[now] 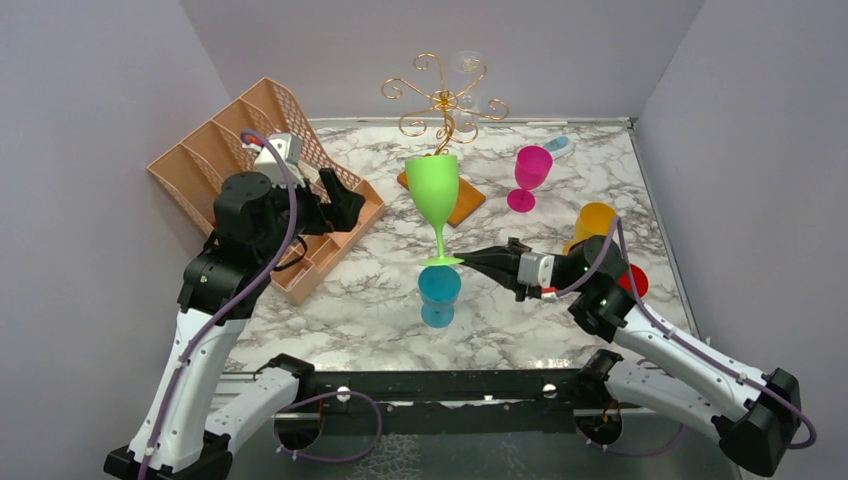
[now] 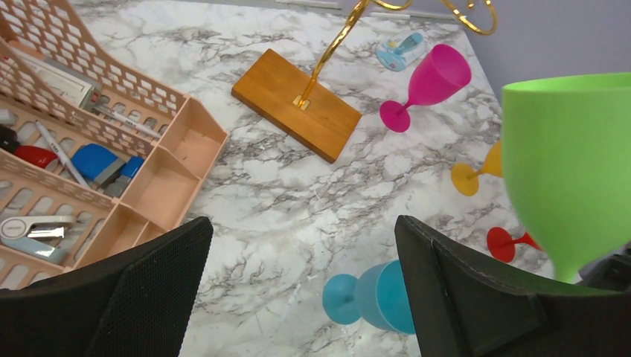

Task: Place the wine glass upside down on the wine glass rack

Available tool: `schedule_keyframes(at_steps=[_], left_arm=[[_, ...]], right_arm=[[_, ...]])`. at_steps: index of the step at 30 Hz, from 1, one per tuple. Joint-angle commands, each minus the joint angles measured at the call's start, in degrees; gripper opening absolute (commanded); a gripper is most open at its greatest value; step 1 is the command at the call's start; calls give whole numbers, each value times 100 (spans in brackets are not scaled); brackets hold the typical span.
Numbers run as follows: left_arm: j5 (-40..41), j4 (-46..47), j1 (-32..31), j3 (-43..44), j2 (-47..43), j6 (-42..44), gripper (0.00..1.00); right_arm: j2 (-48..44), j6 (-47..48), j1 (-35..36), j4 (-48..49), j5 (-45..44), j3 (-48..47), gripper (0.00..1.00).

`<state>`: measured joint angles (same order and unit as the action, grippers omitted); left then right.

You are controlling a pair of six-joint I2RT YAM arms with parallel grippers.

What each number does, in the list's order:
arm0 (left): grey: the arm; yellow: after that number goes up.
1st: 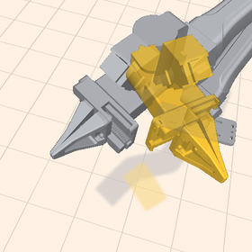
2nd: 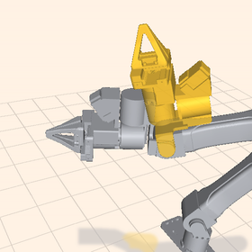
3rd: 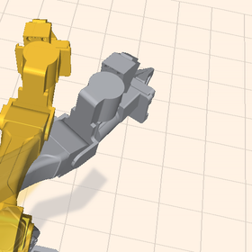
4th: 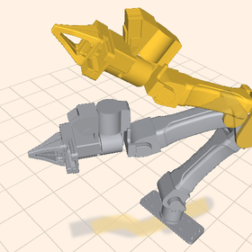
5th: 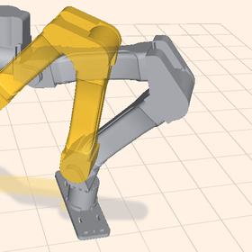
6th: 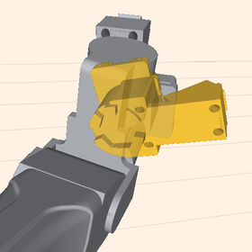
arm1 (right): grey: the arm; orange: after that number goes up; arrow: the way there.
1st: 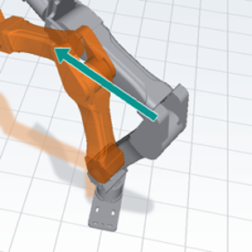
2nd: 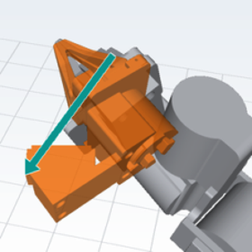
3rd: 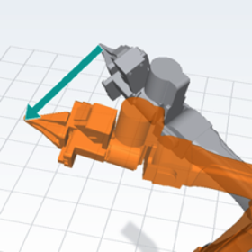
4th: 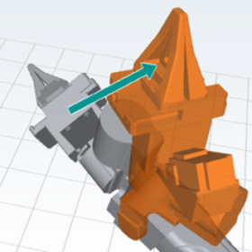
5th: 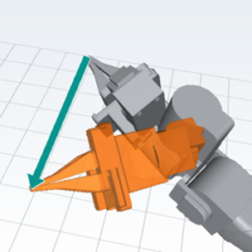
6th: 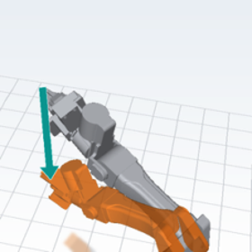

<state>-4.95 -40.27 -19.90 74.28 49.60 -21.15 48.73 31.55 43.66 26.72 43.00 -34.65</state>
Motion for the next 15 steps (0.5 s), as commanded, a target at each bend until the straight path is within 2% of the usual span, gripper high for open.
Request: schedule_keyframes(at_steps=[1,6,10,15], left_arm=[[407,386,-23,-536,-176,193,99],[452,712,-22,-1153,-310,298,99],[359,948,-22,-1548,-416,355,99],[338,1421,-26,-2187,-705,406,99]], right_arm=[[-55,-1738,-7,378,-503,-518,1],[121,-2740,-11,-480,-1454,-1463,1],[295,-3479,-7,-992,-2590,-2165,1],[812,-3764,-7,-1797,-3344,-3170,1]])
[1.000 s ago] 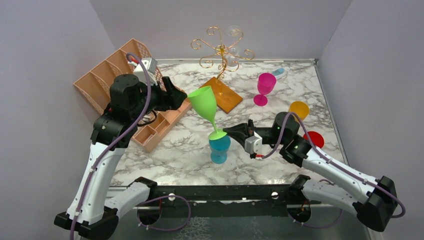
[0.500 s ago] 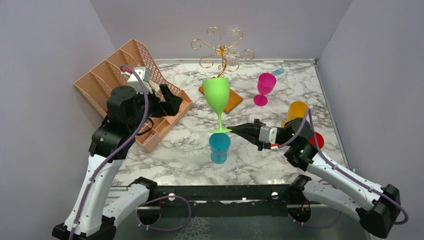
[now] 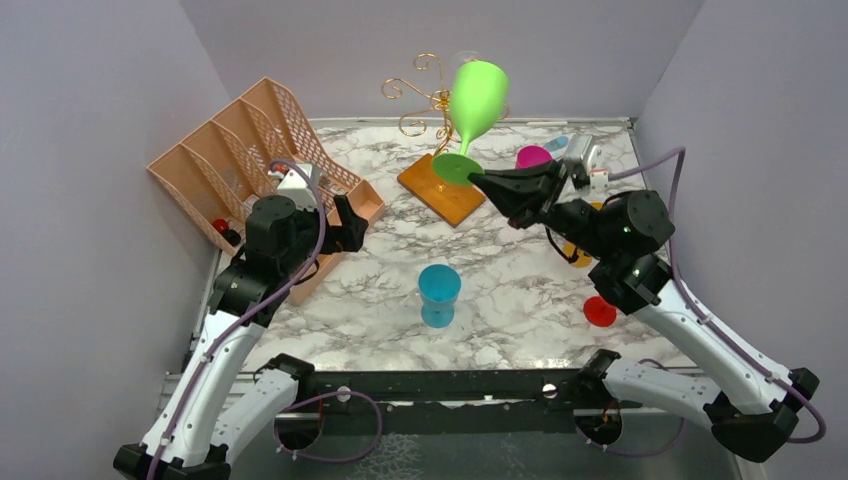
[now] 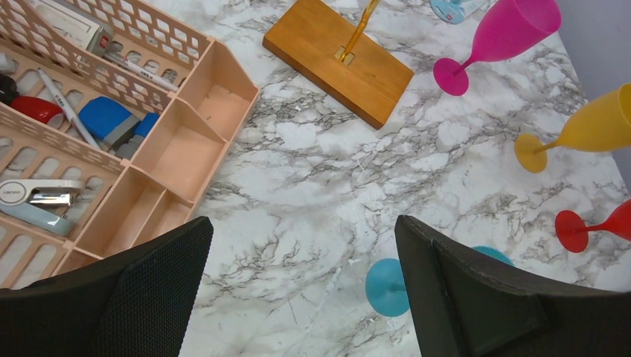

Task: Place the wine glass upside down on the wine glass rack

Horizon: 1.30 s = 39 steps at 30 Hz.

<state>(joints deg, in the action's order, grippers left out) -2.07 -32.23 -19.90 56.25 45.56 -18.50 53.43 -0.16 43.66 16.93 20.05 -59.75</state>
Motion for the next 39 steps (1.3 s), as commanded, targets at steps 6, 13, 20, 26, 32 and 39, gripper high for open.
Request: schedule_keyframes(at_steps=[6,13,20,26,32,39], left_arm=[[178,917,-23,-980,-575,101,99],[234,1201,-27,-1575,-725,40,99],[230,1284,-22,-1635,-744,80,99],[248,1288,-21,-1651,-802,92,99],[269,1291,-20,-1660,-831,110,99],[278,1294,-18,-1670,-918,117,99]], right_arm=[[1056,-468,-39,-1352,-1847,-1653,1],[1819,-680,-658,-1706,-1843,-2542,1],[2379,-1996,-2004,-1621,-852,-2703,1],[2408,-3647,-2698,-905,-459,-2033,1],[2594,-4416,-3054,-322,-568,-1721,1],[3181,-4937,-3177,-431,-380,-2059,1]])
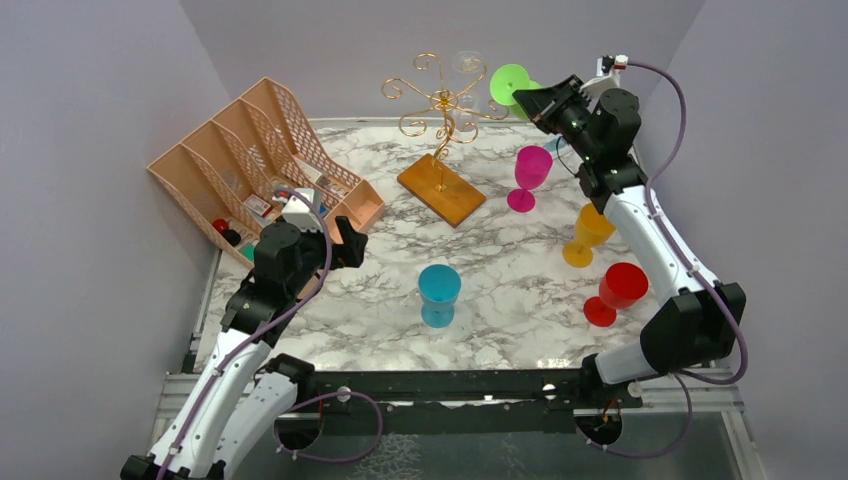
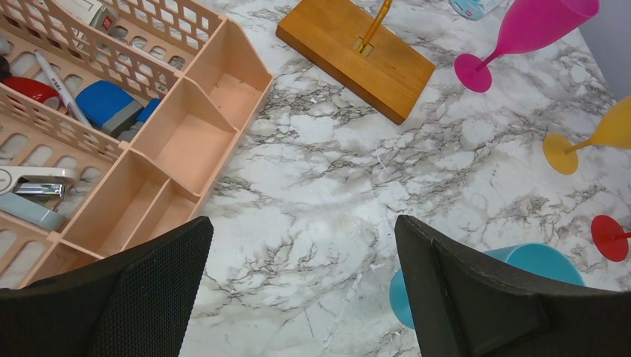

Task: Place the wine glass upside down on the wine glass rack

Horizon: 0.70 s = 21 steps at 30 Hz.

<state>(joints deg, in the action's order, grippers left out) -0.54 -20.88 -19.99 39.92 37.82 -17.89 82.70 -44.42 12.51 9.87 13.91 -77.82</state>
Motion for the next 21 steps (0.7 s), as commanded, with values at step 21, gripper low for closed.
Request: schedule_keyframes(at_steps=[21], left_arm=[[260,184,-14,-53,-172,119,99]], right_arm=[[1144,-1134,-119,152,1311,-847,1]])
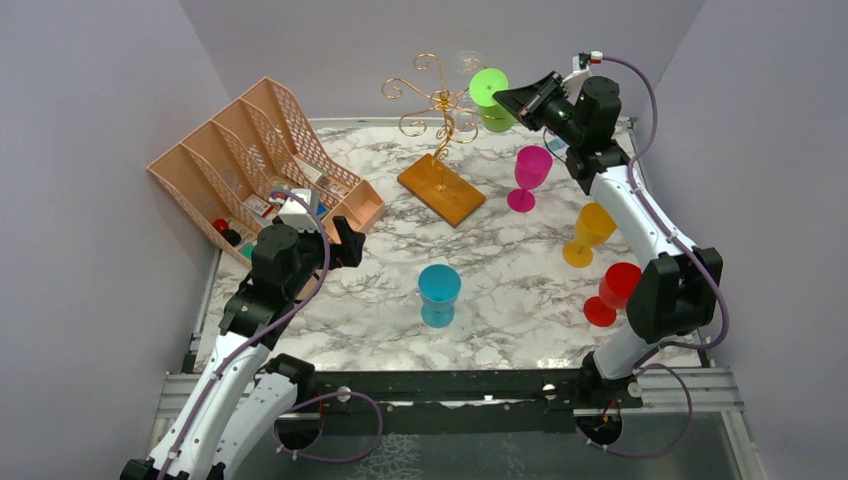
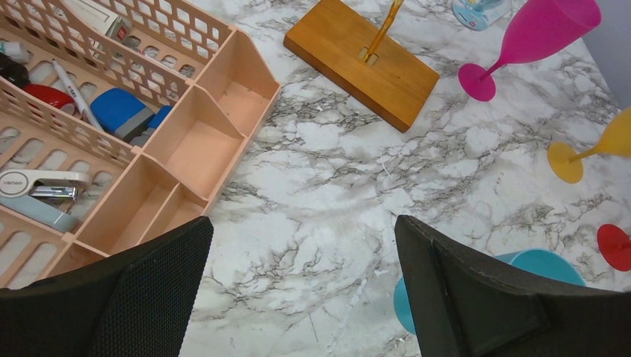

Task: Place the wine glass upside down on the wine glass rack

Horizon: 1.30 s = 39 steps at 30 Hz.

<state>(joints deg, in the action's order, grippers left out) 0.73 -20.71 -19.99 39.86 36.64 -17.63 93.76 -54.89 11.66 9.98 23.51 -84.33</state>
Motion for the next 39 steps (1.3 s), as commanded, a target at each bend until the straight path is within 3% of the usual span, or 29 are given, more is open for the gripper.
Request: schedule_keyframes(at_steps=[1,16,39], left_arm=[[140,164,-14,-46,-45,97,99],[161,178,-9,-65,-14,102,99],[179,168,-14,-107,-63,128,99]], right_arm=[[45,-81,-32,137,391,-192,1],[44,9,-37,34,950,-206,1],[-521,-184,-240,-114,717,525,1]])
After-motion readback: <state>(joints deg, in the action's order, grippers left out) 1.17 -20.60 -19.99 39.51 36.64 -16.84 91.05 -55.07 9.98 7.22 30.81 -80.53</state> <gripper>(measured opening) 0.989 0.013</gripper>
